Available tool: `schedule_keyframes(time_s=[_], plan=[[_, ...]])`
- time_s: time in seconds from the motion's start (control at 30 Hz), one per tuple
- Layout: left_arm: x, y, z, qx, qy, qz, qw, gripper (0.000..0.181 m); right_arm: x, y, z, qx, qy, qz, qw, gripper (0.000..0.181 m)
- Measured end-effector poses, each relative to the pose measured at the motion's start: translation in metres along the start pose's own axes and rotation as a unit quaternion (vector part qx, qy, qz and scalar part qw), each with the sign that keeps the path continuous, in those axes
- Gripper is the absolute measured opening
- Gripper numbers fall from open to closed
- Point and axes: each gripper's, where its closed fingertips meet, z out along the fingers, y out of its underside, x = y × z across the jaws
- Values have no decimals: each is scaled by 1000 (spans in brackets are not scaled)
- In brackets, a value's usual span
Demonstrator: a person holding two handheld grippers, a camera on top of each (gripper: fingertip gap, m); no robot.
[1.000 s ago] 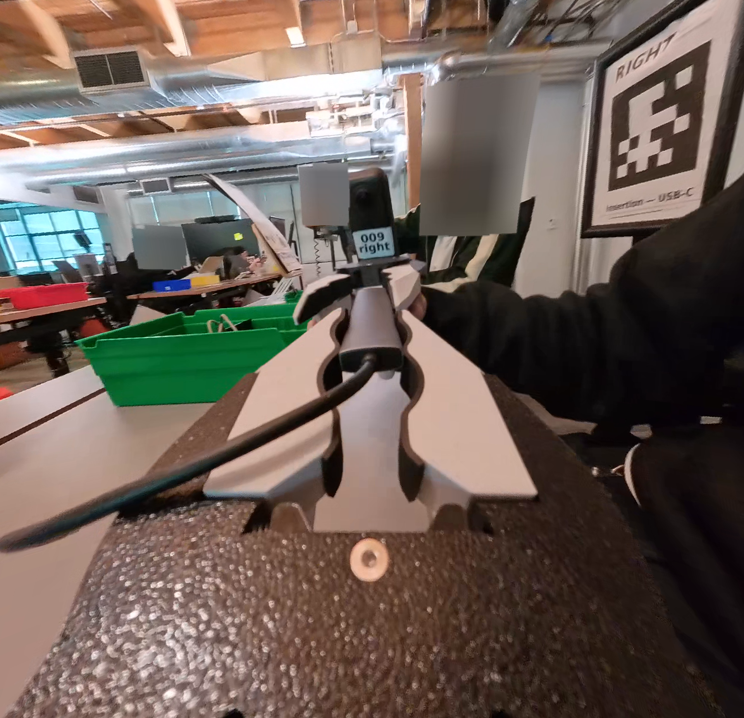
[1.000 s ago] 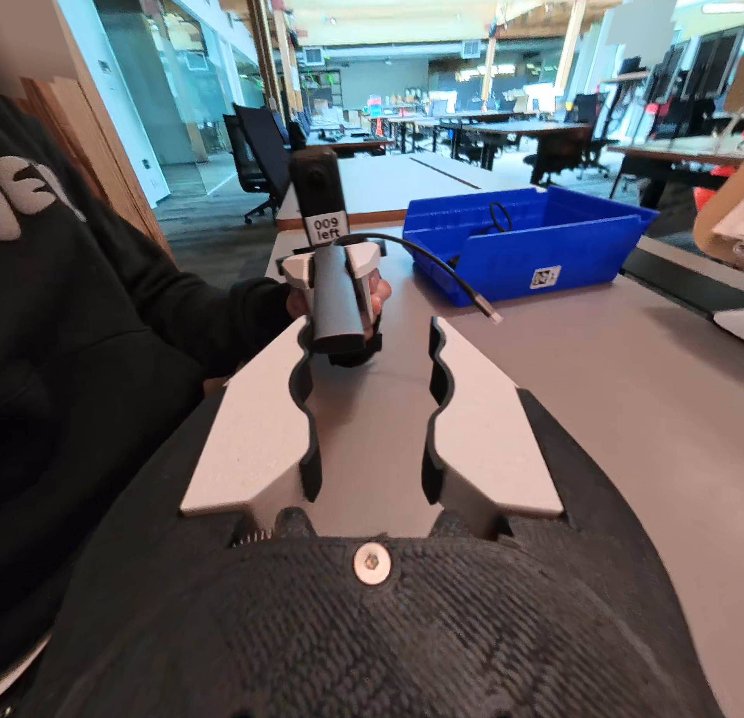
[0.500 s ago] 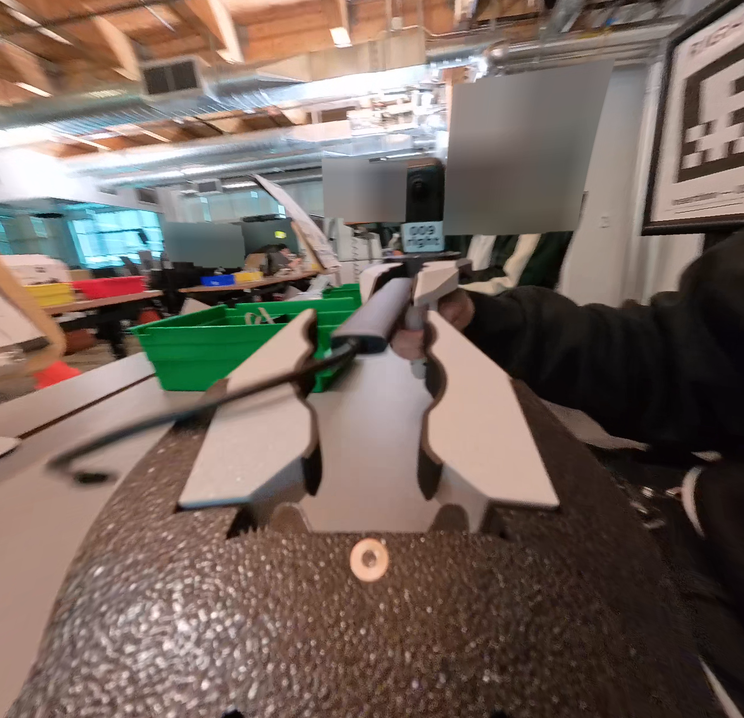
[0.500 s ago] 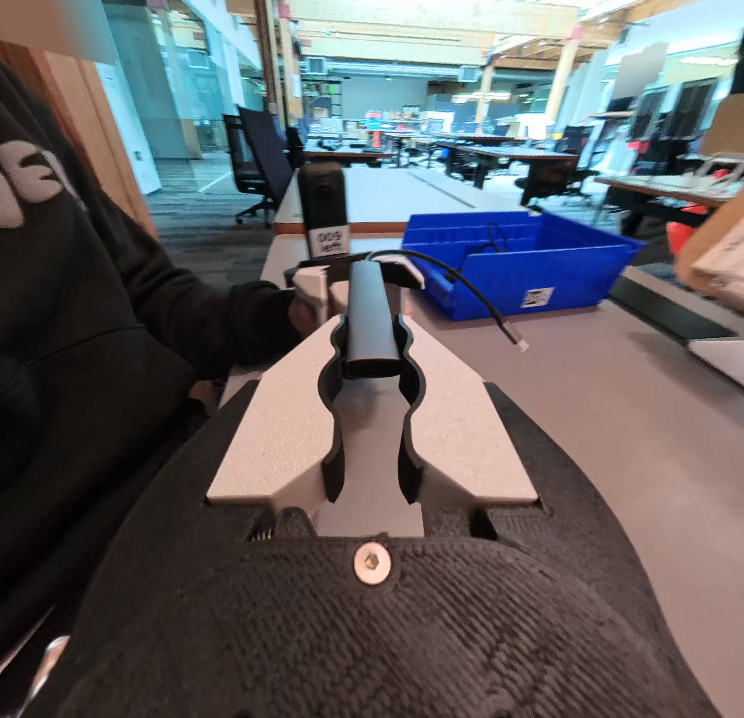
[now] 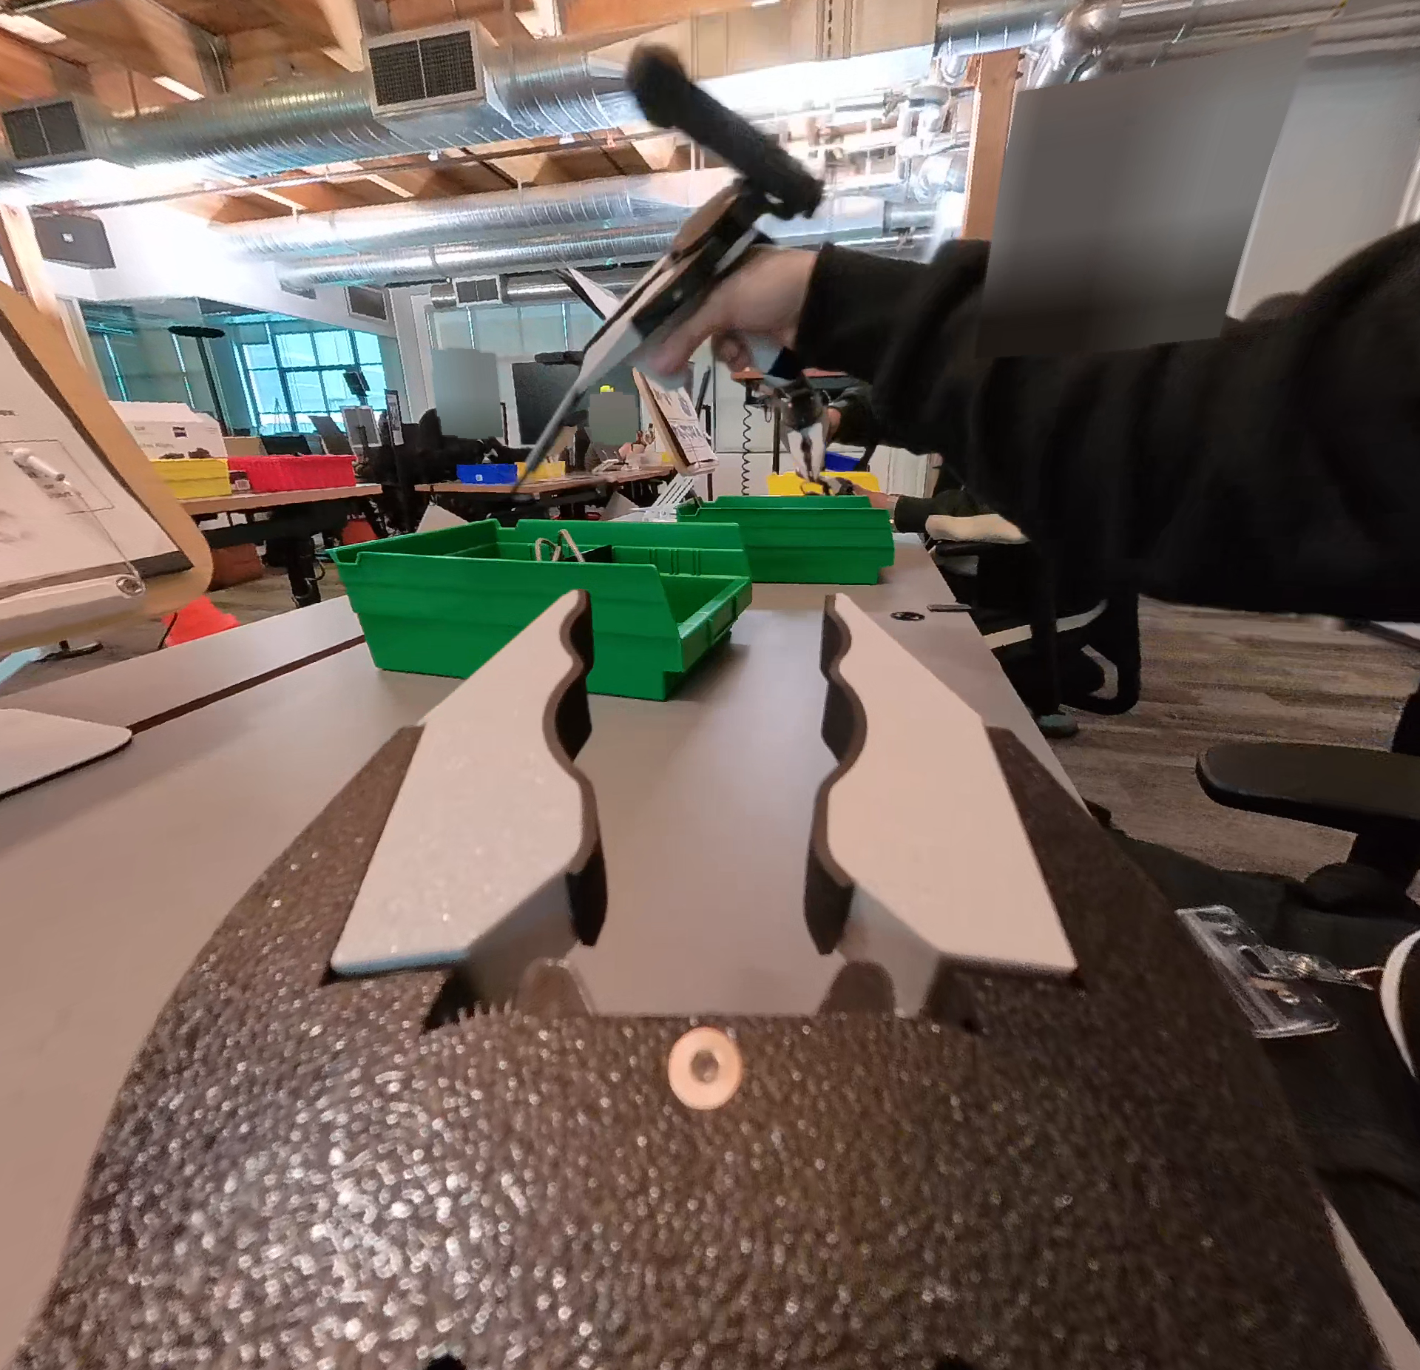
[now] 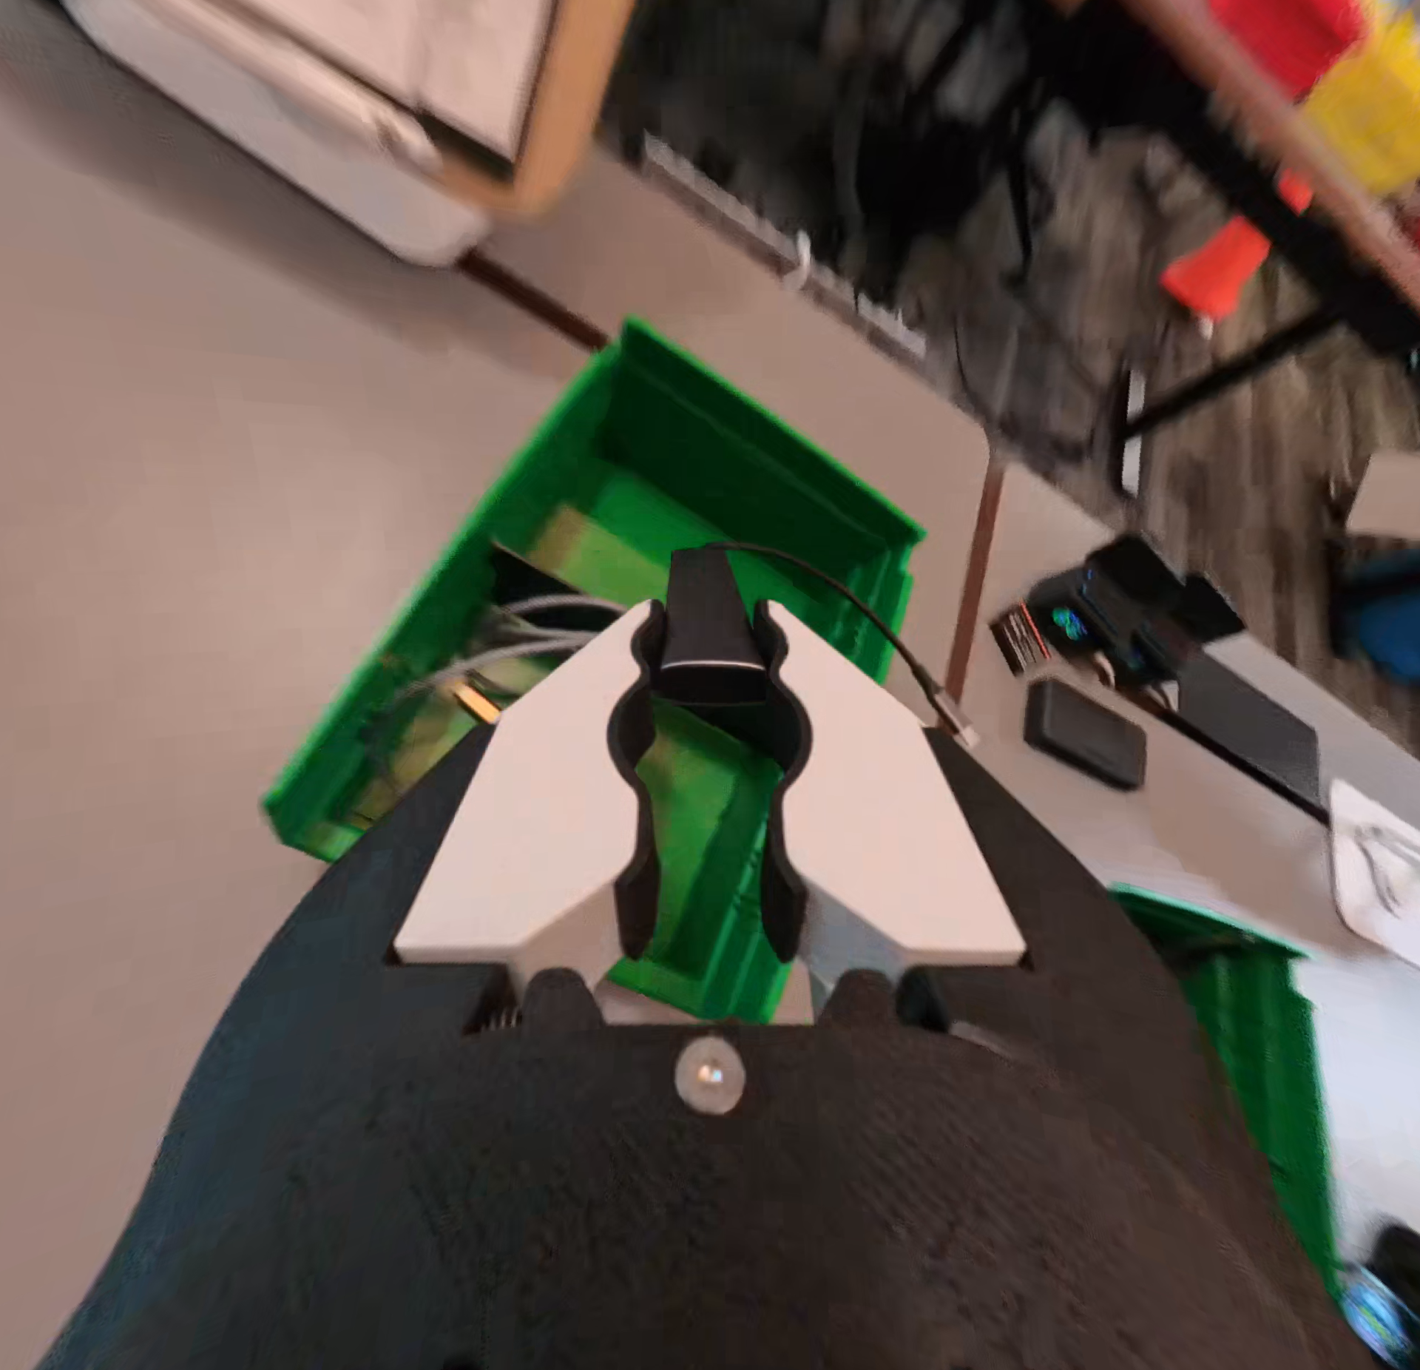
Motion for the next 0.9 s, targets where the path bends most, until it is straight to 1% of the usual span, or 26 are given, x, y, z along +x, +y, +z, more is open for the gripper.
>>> schedule_keyframes(time_s=[0.07,0.13,0.23,0.27,0.33,0.4,0.47,0.53,0.6,0.63,0.7,0.73,0.77,0.83,0.87,0.9], plan=[[0,1,0,-3,0,-3,1000,56,9,8,29,-60,13,-5,998,22],[0,3,0,-8,3,-6,1000,55,9,7,54,-88,11,-5,996,22],[1,4,1,-9,5,-6,1000,54,5,-7,89,-81,13,-4,997,23],[1,4,0,-9,5,-7,1000,54,-1,-10,99,-80,3,3,997,22],[0,5,0,-10,5,-15,1000,54,-19,-17,117,-72,-43,24,996,22],[1,5,1,-9,11,-26,1000,54,-34,-27,131,-48,-72,52,995,22],[2,5,2,-10,15,-33,999,54,-40,-36,143,-25,-78,74,994,22],[2,7,3,-15,16,-37,999,54,-46,-36,154,-17,-96,105,990,23],[3,8,3,-17,20,-41,999,54,-43,-25,165,-33,-104,148,983,22],[2,9,4,-19,18,-43,999,54,-40,-14,170,-58,-100,168,979,28],[1,9,4,-21,18,-51,998,54,-21,10,175,-111,-61,168,978,68],[1,8,4,-17,20,-56,998,54,-11,15,175,-115,-40,162,979,80],[1,7,4,-14,21,-59,998,54,-5,15,174,-105,-32,161,981,82],[1,5,3,-9,23,-63,998,54,-12,14,168,-94,-72,161,980,77],[1,4,4,-7,23,-65,998,54,-19,17,165,-102,-97,155,978,77],[2,3,4,-5,25,-66,997,54,-22,22,162,-115,-103,141,978,76]])
